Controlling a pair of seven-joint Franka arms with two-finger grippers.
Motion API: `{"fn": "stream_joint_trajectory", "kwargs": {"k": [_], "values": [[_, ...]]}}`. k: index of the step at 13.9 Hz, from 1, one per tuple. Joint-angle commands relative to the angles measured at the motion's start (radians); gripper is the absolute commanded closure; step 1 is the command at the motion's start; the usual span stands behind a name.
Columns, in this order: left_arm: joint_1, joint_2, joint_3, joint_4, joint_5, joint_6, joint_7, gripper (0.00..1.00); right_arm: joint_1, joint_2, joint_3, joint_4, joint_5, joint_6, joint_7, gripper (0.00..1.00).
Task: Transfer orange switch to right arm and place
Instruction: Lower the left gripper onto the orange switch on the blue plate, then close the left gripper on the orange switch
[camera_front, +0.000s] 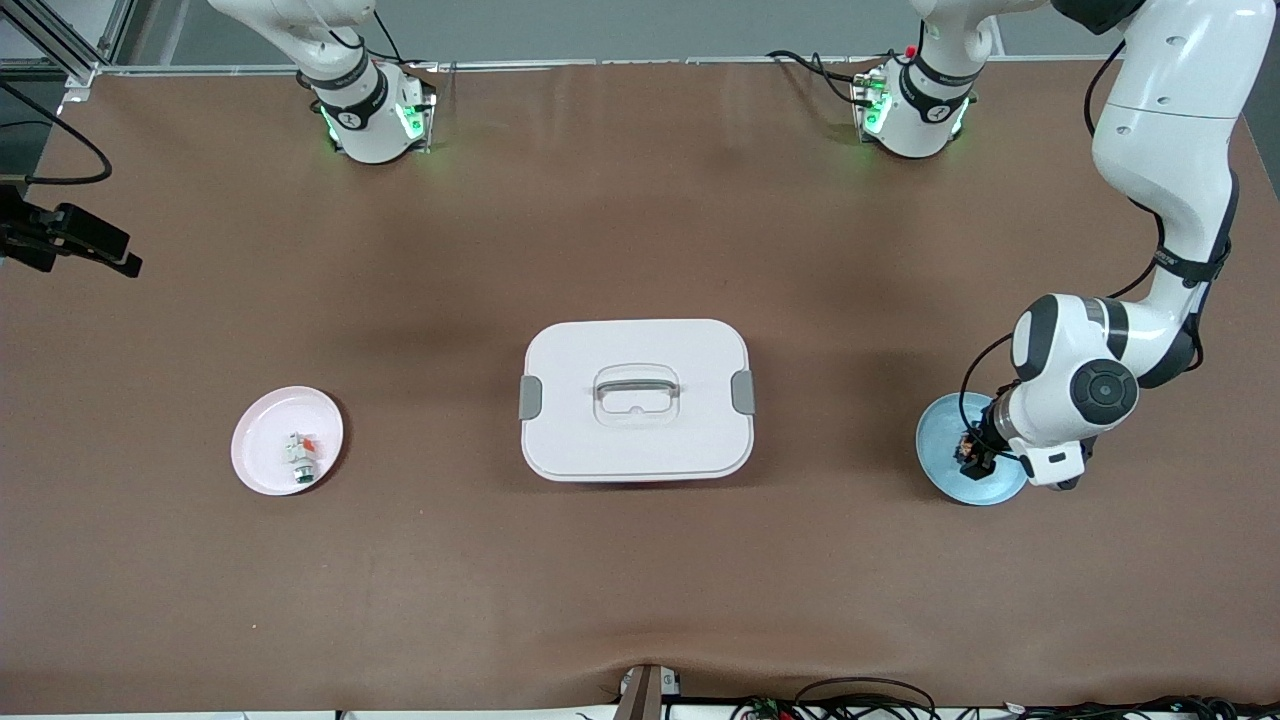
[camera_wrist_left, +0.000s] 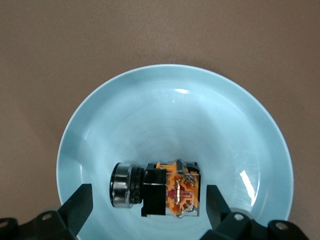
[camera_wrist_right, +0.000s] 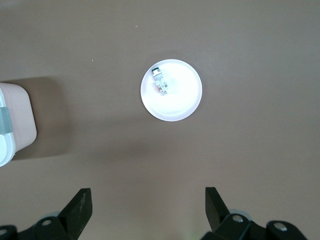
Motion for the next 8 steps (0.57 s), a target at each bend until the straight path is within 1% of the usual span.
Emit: {"fn": "stream_joint_trajectory", "kwargs": {"k": [1, 4, 5, 8], "values": [[-0.001, 0.018, 0.000, 0.010, 0.028, -0.011, 0.005, 0.00, -0.019, -0.012, 0.013, -0.013, 0.001, 0.009, 0.004, 0.00], [0.002, 0.025, 0.000, 0.013, 0.028, -0.011, 0.005, 0.00, -0.019, -0.012, 0.013, -0.013, 0.001, 0.011, 0.004, 0.00], [0.003, 0.027, 0.000, 0.014, 0.028, -0.011, 0.005, 0.14, -0.019, -0.012, 0.013, -0.013, 0.001, 0.011, 0.004, 0.00], [0.000, 0.022, -0.001, 0.016, 0.028, -0.011, -0.001, 0.62, -0.019, -0.012, 0.013, -0.015, 0.001, 0.011, 0.004, 0.00]]}}
